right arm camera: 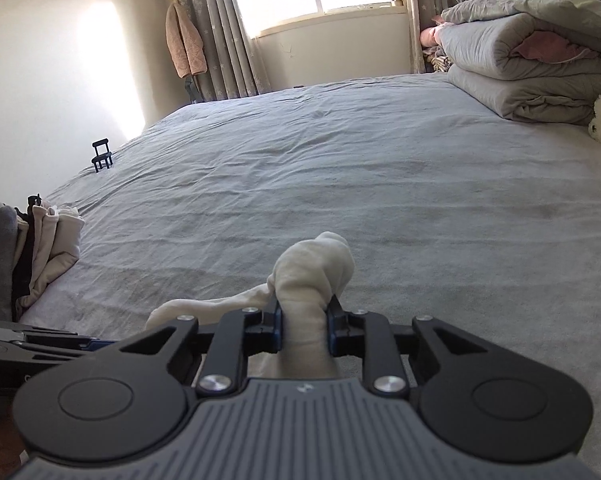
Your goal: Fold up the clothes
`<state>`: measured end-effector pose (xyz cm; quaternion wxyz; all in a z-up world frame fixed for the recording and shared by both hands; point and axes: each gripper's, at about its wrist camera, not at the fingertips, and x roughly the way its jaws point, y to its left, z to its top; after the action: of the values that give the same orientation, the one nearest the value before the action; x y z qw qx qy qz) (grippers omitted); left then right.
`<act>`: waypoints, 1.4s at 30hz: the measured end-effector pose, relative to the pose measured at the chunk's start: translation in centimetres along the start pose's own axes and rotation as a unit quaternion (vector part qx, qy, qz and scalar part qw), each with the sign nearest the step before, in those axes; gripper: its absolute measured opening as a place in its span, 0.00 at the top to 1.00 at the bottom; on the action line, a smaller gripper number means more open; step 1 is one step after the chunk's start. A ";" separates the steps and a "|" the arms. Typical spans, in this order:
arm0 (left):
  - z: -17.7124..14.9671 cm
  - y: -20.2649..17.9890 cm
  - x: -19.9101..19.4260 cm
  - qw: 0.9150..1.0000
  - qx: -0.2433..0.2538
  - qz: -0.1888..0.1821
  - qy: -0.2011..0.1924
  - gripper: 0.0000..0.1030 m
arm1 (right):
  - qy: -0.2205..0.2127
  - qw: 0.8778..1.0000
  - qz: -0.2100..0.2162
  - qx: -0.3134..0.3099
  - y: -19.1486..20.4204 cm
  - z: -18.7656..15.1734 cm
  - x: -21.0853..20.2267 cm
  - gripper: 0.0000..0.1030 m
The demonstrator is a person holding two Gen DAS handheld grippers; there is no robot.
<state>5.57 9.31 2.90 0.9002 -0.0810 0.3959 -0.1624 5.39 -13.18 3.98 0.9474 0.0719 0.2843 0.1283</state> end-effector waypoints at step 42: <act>0.1 0.4 0.2 1.000 -0.007 0.004 0.011 0.69 | 0.072 0.995 -0.005 0.071 -2.2 -1.7 0.6 0.42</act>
<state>5.87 9.61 2.67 0.8960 -0.0837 0.4069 -0.1568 5.42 -15.00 1.82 0.9174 0.1285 0.3609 0.1079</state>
